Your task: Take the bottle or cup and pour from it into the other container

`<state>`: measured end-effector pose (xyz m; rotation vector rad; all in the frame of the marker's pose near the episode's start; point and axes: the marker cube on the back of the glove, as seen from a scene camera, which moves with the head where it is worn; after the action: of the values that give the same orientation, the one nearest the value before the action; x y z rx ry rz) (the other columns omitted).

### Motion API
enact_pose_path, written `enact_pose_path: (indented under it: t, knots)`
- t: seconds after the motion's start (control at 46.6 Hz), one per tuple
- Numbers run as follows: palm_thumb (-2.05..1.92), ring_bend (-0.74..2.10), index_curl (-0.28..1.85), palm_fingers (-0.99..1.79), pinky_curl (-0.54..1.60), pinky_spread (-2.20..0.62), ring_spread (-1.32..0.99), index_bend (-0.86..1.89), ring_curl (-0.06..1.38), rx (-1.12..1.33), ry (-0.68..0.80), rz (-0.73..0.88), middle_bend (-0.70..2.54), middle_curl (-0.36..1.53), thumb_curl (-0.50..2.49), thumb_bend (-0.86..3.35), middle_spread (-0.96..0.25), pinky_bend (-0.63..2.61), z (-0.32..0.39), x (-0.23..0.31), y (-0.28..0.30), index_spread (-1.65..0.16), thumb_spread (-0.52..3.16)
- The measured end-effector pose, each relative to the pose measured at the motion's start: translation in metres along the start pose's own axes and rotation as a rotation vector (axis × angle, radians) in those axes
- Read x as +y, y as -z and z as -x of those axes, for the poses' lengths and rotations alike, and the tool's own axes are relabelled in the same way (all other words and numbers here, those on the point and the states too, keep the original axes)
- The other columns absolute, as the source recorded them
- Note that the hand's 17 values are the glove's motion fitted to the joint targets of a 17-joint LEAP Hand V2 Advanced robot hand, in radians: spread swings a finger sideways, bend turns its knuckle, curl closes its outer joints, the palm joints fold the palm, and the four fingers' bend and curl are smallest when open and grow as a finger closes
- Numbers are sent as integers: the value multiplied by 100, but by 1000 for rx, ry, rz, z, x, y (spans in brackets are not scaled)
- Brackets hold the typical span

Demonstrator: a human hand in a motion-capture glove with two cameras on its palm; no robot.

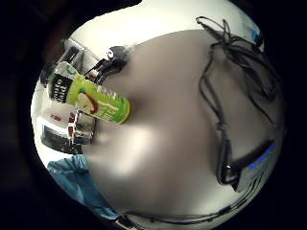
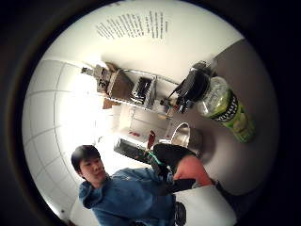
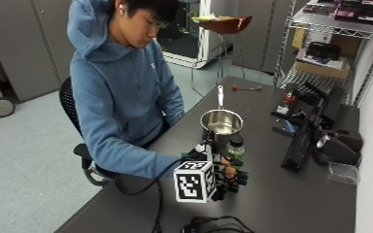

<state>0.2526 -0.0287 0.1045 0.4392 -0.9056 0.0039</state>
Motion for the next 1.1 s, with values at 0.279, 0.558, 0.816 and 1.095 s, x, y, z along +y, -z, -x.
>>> enact_pose_path:
  t: [0.279,0.558,0.816,1.095]
  knots:
    - [45,48,16,-4,38,30,15,11,30,-57,-7,22,16,27,34,-4,16,58,-9,-18,-40,-30,84]
    - [52,56,17,18,36,30,16,13,30,-187,-7,-18,23,29,35,-1,17,59,-5,-30,-65,-27,83]
    - [96,61,27,98,32,8,-1,19,32,-304,3,-93,37,36,47,12,7,43,5,-39,-83,-14,75]
    - [105,62,32,117,37,-13,-12,15,41,-292,5,-97,42,44,57,1,-2,45,17,-44,-102,-11,32]
